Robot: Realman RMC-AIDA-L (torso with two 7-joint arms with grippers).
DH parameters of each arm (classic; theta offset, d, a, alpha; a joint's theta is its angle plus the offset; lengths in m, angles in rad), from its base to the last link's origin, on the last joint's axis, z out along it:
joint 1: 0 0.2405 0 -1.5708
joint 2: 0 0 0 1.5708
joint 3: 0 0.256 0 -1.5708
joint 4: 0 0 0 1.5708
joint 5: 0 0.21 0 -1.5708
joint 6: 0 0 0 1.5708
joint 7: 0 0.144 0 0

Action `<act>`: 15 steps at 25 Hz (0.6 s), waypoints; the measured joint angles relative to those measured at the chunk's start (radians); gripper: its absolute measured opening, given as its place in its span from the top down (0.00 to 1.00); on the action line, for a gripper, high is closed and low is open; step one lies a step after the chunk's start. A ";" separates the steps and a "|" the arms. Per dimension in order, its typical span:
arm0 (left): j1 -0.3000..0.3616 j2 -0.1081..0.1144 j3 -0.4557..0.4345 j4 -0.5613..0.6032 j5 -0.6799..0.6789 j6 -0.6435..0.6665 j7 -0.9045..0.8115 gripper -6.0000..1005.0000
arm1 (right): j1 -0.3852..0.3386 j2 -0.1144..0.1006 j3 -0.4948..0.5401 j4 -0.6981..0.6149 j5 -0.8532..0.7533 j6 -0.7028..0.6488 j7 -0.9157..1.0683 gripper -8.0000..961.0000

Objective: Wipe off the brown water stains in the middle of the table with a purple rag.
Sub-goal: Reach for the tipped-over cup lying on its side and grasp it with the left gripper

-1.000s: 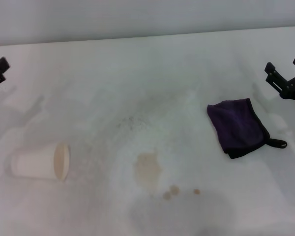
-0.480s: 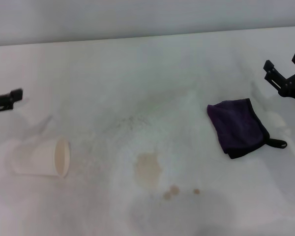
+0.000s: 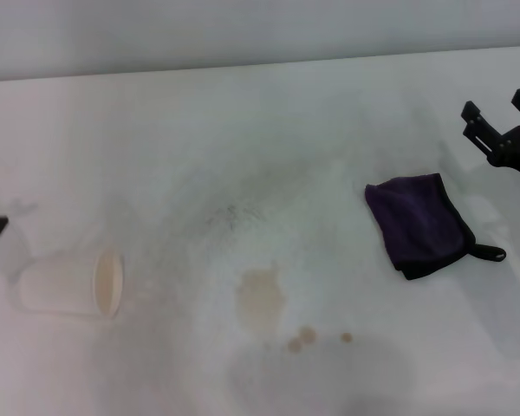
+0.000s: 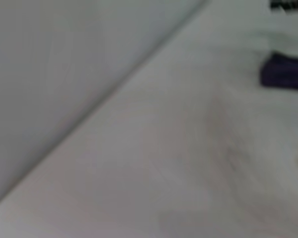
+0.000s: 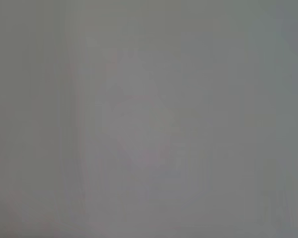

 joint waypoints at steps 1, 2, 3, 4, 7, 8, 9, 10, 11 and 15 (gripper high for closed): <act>-0.017 -0.002 0.005 0.000 0.041 0.015 0.003 0.11 | 0.002 0.000 0.000 0.002 -0.002 0.000 -0.003 0.12; -0.032 -0.007 0.014 -0.002 0.083 0.027 0.007 0.11 | 0.005 0.001 0.000 0.004 -0.003 0.000 -0.005 0.12; -0.046 -0.012 0.027 -0.008 0.126 0.033 0.013 0.11 | 0.007 0.001 0.000 0.007 -0.002 0.000 -0.005 0.12; -0.059 -0.019 0.045 -0.016 0.165 0.039 0.022 0.11 | 0.008 0.001 0.001 0.008 0.000 0.000 -0.004 0.12; -0.068 -0.043 0.073 -0.026 0.220 0.039 0.076 0.11 | 0.010 0.001 0.002 0.009 0.004 0.002 0.002 0.12; -0.069 -0.052 0.079 -0.027 0.228 0.039 0.097 0.11 | 0.010 0.001 0.003 0.009 0.004 0.002 0.003 0.12; -0.070 -0.060 0.086 -0.026 0.235 0.038 0.119 0.11 | 0.010 0.001 0.003 0.010 0.004 0.003 0.003 0.12; -0.070 -0.067 0.093 -0.026 0.242 0.037 0.141 0.11 | 0.010 0.001 0.003 0.010 0.004 0.003 0.003 0.12; -0.071 -0.073 0.099 -0.026 0.248 0.036 0.156 0.11 | 0.011 0.002 0.003 0.011 0.004 0.003 0.004 0.12; -0.076 -0.100 0.115 -0.034 0.262 0.033 0.220 0.11 | 0.014 0.004 0.004 0.018 0.004 0.002 0.005 0.12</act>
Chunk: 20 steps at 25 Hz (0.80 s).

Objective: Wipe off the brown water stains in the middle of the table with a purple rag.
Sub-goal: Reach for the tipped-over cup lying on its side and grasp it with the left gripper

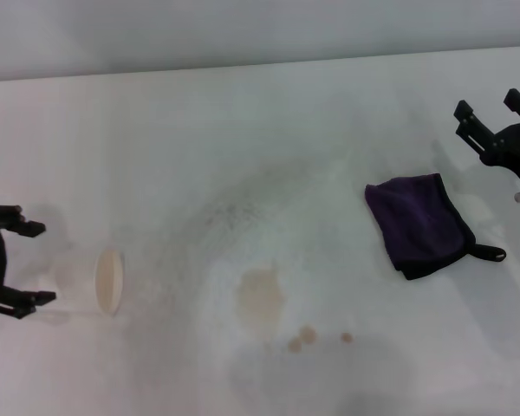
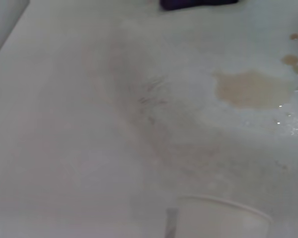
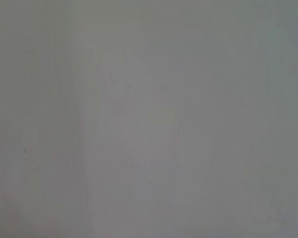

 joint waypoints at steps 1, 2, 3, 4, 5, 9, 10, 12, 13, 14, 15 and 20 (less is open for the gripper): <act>-0.001 -0.005 0.003 -0.001 0.005 0.000 0.011 0.11 | 0.001 0.000 0.003 0.005 0.000 0.000 0.000 0.12; -0.002 -0.009 0.007 -0.002 0.011 0.000 0.017 0.11 | 0.003 0.000 0.010 0.012 0.000 0.000 0.001 0.12; -0.002 -0.012 0.016 -0.002 0.016 -0.001 0.020 0.11 | 0.004 0.000 0.016 0.017 0.000 0.000 0.002 0.12; -0.002 -0.012 0.025 -0.004 0.022 -0.002 0.021 0.11 | 0.004 -0.001 0.023 0.022 0.000 0.000 0.004 0.12; -0.002 -0.013 0.034 -0.006 0.028 -0.002 0.022 0.11 | 0.003 -0.002 0.029 0.026 0.000 0.001 0.006 0.12; -0.003 -0.015 0.051 -0.025 0.037 -0.003 0.030 0.11 | -0.003 -0.002 0.036 0.030 0.000 0.003 0.011 0.12; -0.004 -0.015 0.051 -0.030 0.039 -0.005 0.032 0.11 | -0.004 -0.002 0.036 0.030 0.000 0.003 0.011 0.12; -0.004 -0.015 0.048 -0.048 0.040 -0.017 0.040 0.11 | -0.004 -0.002 0.036 0.031 0.000 0.004 0.011 0.12; -0.004 -0.015 0.048 -0.048 0.040 -0.017 0.040 0.11 | -0.003 -0.002 0.036 0.031 0.000 0.004 0.012 0.12; -0.004 -0.017 0.048 -0.064 0.041 -0.037 0.049 0.11 | -0.003 -0.002 0.036 0.031 0.000 0.004 0.012 0.12; -0.004 -0.020 0.049 -0.070 0.045 -0.049 0.054 0.11 | -0.002 -0.002 0.036 0.031 0.000 0.004 0.013 0.12; -0.005 -0.028 0.052 -0.077 0.053 -0.092 0.071 0.11 | 0.004 -0.003 0.036 0.031 -0.001 0.004 0.017 0.12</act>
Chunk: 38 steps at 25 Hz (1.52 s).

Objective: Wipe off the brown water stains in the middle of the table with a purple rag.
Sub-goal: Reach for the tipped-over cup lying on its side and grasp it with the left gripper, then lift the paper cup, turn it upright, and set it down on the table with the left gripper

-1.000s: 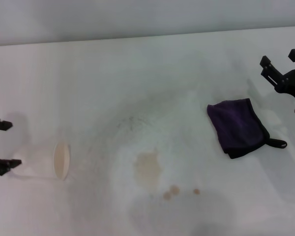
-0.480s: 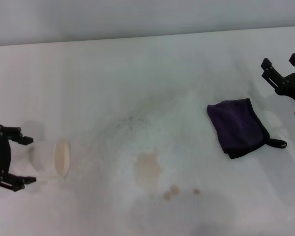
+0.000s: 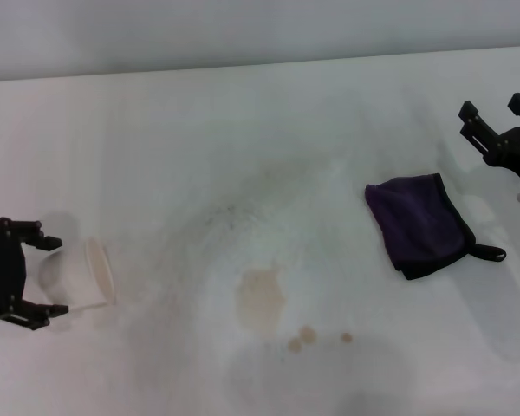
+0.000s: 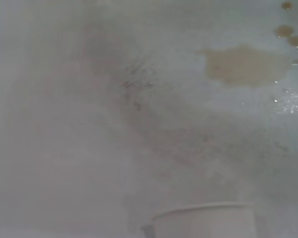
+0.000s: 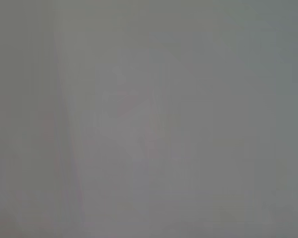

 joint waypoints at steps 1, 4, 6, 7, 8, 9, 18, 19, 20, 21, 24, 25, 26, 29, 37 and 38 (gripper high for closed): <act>-0.002 0.000 0.000 -0.002 -0.001 -0.003 0.001 0.11 | 0.001 0.000 0.000 0.000 0.000 0.000 0.002 0.12; -0.017 -0.001 0.000 -0.025 -0.001 -0.007 0.001 0.11 | 0.003 -0.001 0.000 -0.003 0.000 -0.001 0.005 0.12; -0.034 -0.002 0.000 -0.055 0.000 -0.012 0.001 0.11 | 0.004 -0.001 0.001 -0.006 0.000 -0.002 0.006 0.12; -0.040 -0.002 0.000 -0.067 0.001 -0.013 0.001 0.11 | 0.005 -0.001 0.001 -0.008 0.000 -0.003 0.007 0.12; -0.045 -0.002 0.000 -0.080 0.002 -0.017 0.001 0.11 | 0.005 -0.001 0.001 -0.008 0.000 -0.003 0.007 0.12; -0.050 -0.002 0.000 -0.095 0.003 -0.022 0.001 0.11 | 0.006 -0.001 0.001 -0.008 0.000 -0.002 0.007 0.12; -0.065 -0.002 0.000 -0.189 0.007 -0.118 0.024 0.11 | 0.010 -0.003 0.001 -0.010 0.001 -0.006 0.008 0.12; -0.065 -0.002 0.000 -0.190 0.007 -0.119 0.025 0.11 | 0.012 -0.003 0.001 -0.010 0.001 -0.006 0.008 0.12; -0.066 -0.002 0.000 -0.196 0.007 -0.125 0.030 0.11 | 0.015 -0.003 0.001 -0.011 0.001 -0.006 0.008 0.12; -0.066 -0.002 0.000 -0.198 0.006 -0.127 0.032 0.11 | 0.017 -0.004 0.001 -0.012 0.001 -0.007 0.008 0.12; -0.071 -0.002 -0.003 -0.199 -0.010 -0.128 0.035 0.11 | 0.018 -0.004 0.002 -0.015 0.002 -0.007 0.008 0.12; -0.073 -0.002 -0.005 -0.199 -0.016 -0.128 0.035 0.11 | 0.018 -0.004 0.002 -0.017 0.002 -0.007 0.008 0.12; -0.073 -0.002 -0.006 -0.199 -0.027 -0.128 0.035 0.11 | 0.018 -0.004 0.002 -0.020 0.002 -0.008 0.008 0.12; -0.067 -0.002 -0.010 -0.200 -0.061 -0.128 0.035 0.11 | 0.018 -0.004 0.002 -0.023 0.002 -0.009 0.008 0.12; -0.044 -0.006 -0.024 -0.236 -0.172 -0.150 0.065 0.12 | 0.021 -0.004 0.013 -0.024 0.002 -0.011 0.008 0.12; -0.035 -0.006 -0.038 -0.241 -0.210 -0.155 0.087 0.12 | 0.021 -0.005 0.013 -0.025 0.002 -0.011 0.008 0.12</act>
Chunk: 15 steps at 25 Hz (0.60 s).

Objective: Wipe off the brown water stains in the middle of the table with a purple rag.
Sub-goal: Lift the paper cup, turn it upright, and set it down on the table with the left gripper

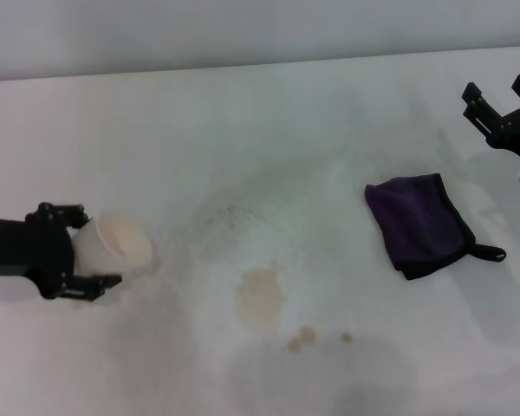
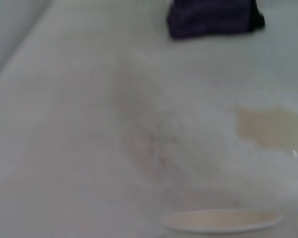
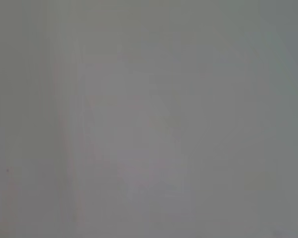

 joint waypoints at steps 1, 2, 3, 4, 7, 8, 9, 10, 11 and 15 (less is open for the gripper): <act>0.004 0.000 -0.009 -0.002 -0.023 -0.001 0.012 0.16 | 0.000 0.000 0.000 0.000 0.000 0.000 0.000 0.12; 0.010 -0.001 -0.019 -0.006 -0.057 -0.002 0.029 0.19 | 0.000 -0.001 0.000 -0.001 0.000 0.000 0.000 0.12; 0.014 -0.001 -0.031 -0.013 -0.099 -0.002 0.046 0.23 | 0.000 -0.001 0.000 -0.003 0.000 0.000 0.000 0.12; 0.017 0.000 -0.041 -0.022 -0.132 -0.002 0.062 0.23 | -0.001 -0.002 0.000 -0.007 -0.001 0.000 0.000 0.12; 0.022 0.000 -0.073 -0.063 -0.239 -0.002 0.124 0.23 | -0.004 -0.002 -0.002 -0.022 -0.006 0.000 0.000 0.12; 0.025 0.000 -0.080 -0.079 -0.269 -0.002 0.143 0.23 | -0.004 -0.002 -0.003 -0.025 -0.007 0.000 0.000 0.12; 0.029 0.000 -0.085 -0.097 -0.305 -0.002 0.164 0.23 | -0.003 -0.002 -0.004 -0.027 -0.007 -0.001 0.000 0.12; 0.032 0.000 -0.090 -0.114 -0.335 -0.002 0.184 0.23 | -0.003 -0.002 -0.006 -0.029 -0.008 -0.001 0.000 0.12; 0.035 0.000 -0.097 -0.145 -0.373 -0.002 0.212 0.23 | -0.002 -0.002 -0.007 -0.031 -0.008 -0.001 0.000 0.12; 0.028 0.000 -0.138 -0.305 -0.487 -0.003 0.340 0.24 | -0.001 -0.002 -0.010 -0.040 -0.010 -0.005 -0.008 0.12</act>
